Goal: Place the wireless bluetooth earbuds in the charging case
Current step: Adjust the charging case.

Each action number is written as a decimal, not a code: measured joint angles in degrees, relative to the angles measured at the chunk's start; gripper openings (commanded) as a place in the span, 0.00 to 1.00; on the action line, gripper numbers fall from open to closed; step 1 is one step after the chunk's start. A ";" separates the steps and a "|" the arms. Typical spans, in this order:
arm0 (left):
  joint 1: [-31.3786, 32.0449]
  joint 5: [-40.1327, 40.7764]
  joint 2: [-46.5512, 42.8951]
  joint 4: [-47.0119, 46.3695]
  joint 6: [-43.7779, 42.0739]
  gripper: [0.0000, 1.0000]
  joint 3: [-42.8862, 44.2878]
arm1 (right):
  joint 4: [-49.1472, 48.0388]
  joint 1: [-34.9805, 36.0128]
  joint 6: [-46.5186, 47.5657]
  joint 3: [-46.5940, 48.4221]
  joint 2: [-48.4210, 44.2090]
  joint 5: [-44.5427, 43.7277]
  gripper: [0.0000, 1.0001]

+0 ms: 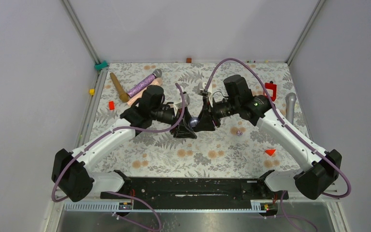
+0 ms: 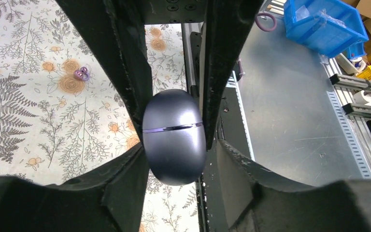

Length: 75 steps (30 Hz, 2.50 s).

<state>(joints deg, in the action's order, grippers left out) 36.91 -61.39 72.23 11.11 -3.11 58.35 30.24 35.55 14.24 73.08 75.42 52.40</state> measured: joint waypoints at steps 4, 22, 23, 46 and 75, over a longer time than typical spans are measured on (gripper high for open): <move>0.00 0.35 0.39 0.04 -0.07 0.45 0.00 | 0.42 0.07 0.00 0.00 0.31 0.83 0.26; 0.31 0.42 0.92 1.31 -0.50 0.06 0.00 | 1.88 -0.17 -0.15 0.00 0.96 2.82 0.46; 0.31 0.39 0.92 1.29 -0.52 0.05 0.00 | 1.95 -0.35 -0.22 0.02 0.98 3.23 0.47; 0.85 0.20 0.90 1.20 -0.46 0.00 0.00 | 1.16 -3.23 -1.68 0.02 1.36 7.45 0.45; 0.94 0.46 0.63 2.23 -0.90 0.51 0.00 | 2.97 -3.45 0.37 1.75 3.67 7.17 0.31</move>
<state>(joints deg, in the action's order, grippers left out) 37.85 -60.93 72.86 13.34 -4.01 58.35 33.21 32.10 14.61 74.83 79.09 59.57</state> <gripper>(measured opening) 0.545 0.401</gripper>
